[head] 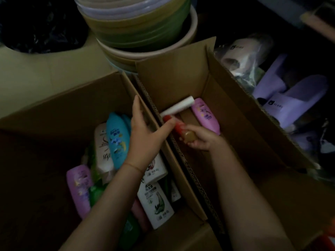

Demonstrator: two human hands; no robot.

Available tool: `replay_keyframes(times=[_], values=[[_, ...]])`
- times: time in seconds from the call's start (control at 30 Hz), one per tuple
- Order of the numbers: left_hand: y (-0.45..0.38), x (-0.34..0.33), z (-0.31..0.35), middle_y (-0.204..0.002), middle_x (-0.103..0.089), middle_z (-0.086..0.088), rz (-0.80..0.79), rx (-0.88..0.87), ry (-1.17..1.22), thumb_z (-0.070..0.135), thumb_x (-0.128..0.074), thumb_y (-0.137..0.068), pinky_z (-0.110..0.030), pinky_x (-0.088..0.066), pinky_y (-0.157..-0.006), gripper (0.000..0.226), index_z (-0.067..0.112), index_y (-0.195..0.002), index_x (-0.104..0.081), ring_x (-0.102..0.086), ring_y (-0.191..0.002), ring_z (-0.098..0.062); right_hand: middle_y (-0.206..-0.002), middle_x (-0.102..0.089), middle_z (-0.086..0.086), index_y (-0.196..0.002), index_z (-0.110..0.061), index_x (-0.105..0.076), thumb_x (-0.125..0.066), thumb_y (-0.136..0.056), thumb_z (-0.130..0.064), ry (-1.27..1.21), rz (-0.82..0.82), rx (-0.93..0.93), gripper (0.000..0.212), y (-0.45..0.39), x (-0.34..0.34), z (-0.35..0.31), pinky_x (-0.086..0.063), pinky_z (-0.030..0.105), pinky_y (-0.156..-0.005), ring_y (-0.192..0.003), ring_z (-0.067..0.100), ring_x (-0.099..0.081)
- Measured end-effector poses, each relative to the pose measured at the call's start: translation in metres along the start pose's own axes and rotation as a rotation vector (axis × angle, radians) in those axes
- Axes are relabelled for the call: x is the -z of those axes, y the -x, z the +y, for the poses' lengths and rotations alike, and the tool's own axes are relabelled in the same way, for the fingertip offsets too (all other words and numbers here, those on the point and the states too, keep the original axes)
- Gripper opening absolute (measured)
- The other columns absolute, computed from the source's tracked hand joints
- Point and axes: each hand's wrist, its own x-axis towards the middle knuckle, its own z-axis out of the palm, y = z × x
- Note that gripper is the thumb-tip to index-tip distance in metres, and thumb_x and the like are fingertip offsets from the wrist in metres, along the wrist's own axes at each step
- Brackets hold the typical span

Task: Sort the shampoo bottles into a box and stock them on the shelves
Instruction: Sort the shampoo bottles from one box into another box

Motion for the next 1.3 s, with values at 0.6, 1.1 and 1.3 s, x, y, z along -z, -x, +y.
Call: replay_keyframes(times=[0.6, 1.1, 1.3], values=[[-0.018, 0.071, 0.002, -0.118, -0.064, -0.016, 0.173, 0.376, 0.274, 0.022, -0.075, -0.084, -0.039, -0.06, -0.078, 0.051, 0.021, -0.128, -0.05, -0.07, -0.087, -0.022, -0.06, -0.042, -0.001, -0.084, -0.012, -0.073, -0.046, -0.099, -0.046, 0.301, -0.175, 0.671, 0.045, 0.064, -0.086, -0.067, -0.015, 0.029, -0.048, -0.049, 0.013, -0.029], [-0.05, -0.011, 0.014, -0.05, -0.046, 0.01, -0.017, -0.64, -0.737, 0.035, -0.033, -0.096, -0.035, -0.034, -0.097, 0.047, 0.023, -0.054, -0.05, -0.05, -0.055, -0.016, -0.127, -0.061, 0.009, -0.122, -0.01, -0.062, -0.054, -0.095, -0.014, 0.402, 0.572, 0.512, 0.028, -0.04, 0.001, -0.023, -0.048, 0.036, -0.099, -0.113, 0.022, -0.059], [-0.053, -0.023, 0.006, -0.048, -0.039, 0.013, 0.102, -0.707, -0.482, 0.024, -0.039, -0.093, -0.026, -0.028, -0.079, 0.044, 0.023, -0.049, -0.046, -0.036, -0.049, -0.007, -0.161, -0.025, 0.005, -0.152, -0.02, -0.032, -0.069, -0.085, -0.027, 1.261, 0.551, 0.553, 0.077, -0.098, 0.014, -0.015, -0.017, 0.048, -0.121, -0.15, 0.025, -0.018]])
